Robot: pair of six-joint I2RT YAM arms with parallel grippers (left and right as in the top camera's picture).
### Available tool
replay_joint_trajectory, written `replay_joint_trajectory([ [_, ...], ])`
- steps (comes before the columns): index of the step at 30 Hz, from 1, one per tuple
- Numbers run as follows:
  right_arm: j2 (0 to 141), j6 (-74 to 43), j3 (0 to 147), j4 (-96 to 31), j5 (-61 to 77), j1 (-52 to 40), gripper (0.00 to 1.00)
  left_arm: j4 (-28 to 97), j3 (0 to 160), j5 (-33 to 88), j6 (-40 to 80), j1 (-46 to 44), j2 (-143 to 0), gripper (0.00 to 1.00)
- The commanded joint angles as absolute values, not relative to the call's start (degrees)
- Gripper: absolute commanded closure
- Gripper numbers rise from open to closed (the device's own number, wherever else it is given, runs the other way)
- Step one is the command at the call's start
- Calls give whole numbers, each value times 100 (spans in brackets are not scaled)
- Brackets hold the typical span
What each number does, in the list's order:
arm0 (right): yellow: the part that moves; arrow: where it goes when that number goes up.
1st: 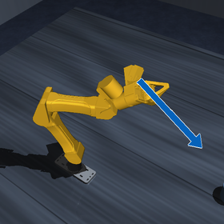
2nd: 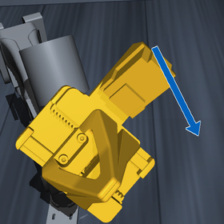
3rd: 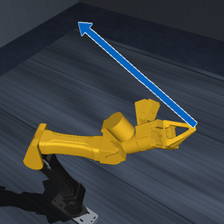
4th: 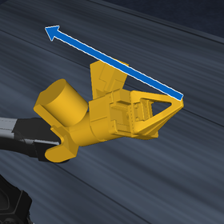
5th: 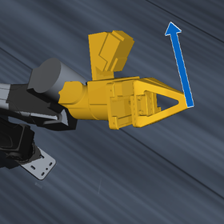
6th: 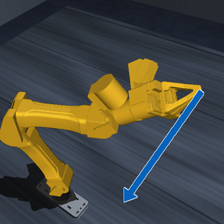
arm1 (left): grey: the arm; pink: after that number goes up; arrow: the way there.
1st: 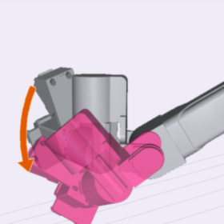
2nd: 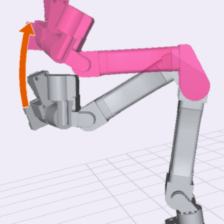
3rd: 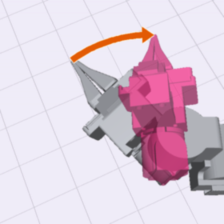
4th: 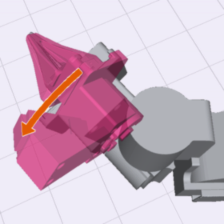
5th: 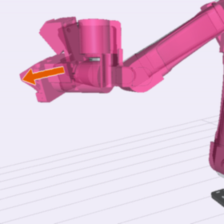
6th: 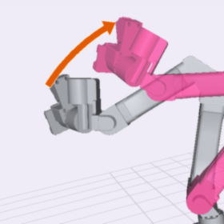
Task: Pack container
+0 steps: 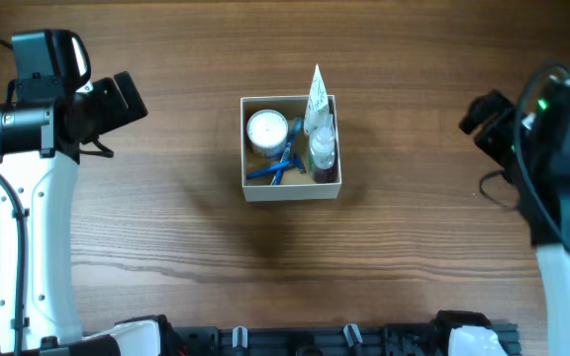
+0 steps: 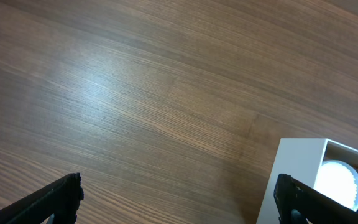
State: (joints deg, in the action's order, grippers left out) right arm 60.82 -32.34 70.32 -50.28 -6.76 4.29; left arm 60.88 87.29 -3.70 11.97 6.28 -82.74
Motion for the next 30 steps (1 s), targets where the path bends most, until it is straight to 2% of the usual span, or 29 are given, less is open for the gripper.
replay_joint_trajectory([
  [1, 5231, -3009, 6838, -4971, -1105, 436, 0, 6071, 8733, -301, 1291, 657, -8305, 0],
  [10, 3813, -1828, 5970, -4742, -1072, 436, 0, 6071, 8733, -301, 1291, 657, -8305, 0],
  [23, 1933, -1800, 3197, -3415, -749, 436, 0, 6071, 8733, -301, 1291, 657, -8305, 0],
  [30, 1273, -1597, 2231, -2873, -226, 436, 0, 6071, 8733, -303, 1291, 657, -8305, 0],
])
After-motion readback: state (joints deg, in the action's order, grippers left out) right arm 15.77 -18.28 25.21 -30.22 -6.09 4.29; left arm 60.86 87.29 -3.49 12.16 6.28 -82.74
